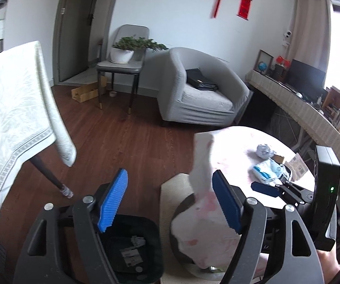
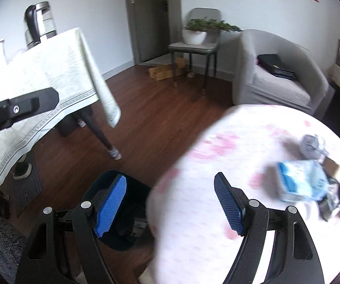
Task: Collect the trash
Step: 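Move both open tools back toward the table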
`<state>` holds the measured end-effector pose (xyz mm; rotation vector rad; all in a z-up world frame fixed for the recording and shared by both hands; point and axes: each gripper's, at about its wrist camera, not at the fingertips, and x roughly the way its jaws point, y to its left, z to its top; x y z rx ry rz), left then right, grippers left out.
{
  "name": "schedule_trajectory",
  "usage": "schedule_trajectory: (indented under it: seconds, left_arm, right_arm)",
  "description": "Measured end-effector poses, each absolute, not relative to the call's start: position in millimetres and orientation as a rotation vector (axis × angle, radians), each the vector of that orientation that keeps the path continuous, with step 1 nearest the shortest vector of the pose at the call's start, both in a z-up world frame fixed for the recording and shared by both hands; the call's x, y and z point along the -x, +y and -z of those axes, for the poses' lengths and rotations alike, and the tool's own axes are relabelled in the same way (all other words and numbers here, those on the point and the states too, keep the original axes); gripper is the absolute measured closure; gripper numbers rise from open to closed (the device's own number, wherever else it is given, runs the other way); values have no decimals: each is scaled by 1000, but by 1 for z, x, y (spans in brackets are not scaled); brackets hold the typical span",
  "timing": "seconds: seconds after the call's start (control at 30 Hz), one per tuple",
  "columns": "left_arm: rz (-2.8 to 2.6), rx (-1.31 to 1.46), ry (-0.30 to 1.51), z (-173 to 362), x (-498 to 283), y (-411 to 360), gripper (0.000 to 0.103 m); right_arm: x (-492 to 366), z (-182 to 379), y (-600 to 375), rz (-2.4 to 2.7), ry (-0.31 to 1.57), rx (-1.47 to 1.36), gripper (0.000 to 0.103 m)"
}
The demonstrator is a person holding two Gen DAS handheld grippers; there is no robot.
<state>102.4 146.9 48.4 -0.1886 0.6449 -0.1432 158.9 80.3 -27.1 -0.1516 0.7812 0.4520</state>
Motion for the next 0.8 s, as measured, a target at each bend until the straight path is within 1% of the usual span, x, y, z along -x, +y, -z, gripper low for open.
schedule_trajectory:
  seconds: [0.2, 0.63, 0.8]
  left_arm:
    - [189, 167, 662, -43, -113, 106, 21]
    - [301, 228, 691, -40, -138, 19, 10]
    - [318, 227, 723, -31, -150, -17, 9]
  right_arm:
    - [-156, 26, 32, -382, 779, 148, 25]
    - [-144, 23, -72, -239, 775, 96, 25]
    - [-141, 23, -105, -203, 770, 65, 18]
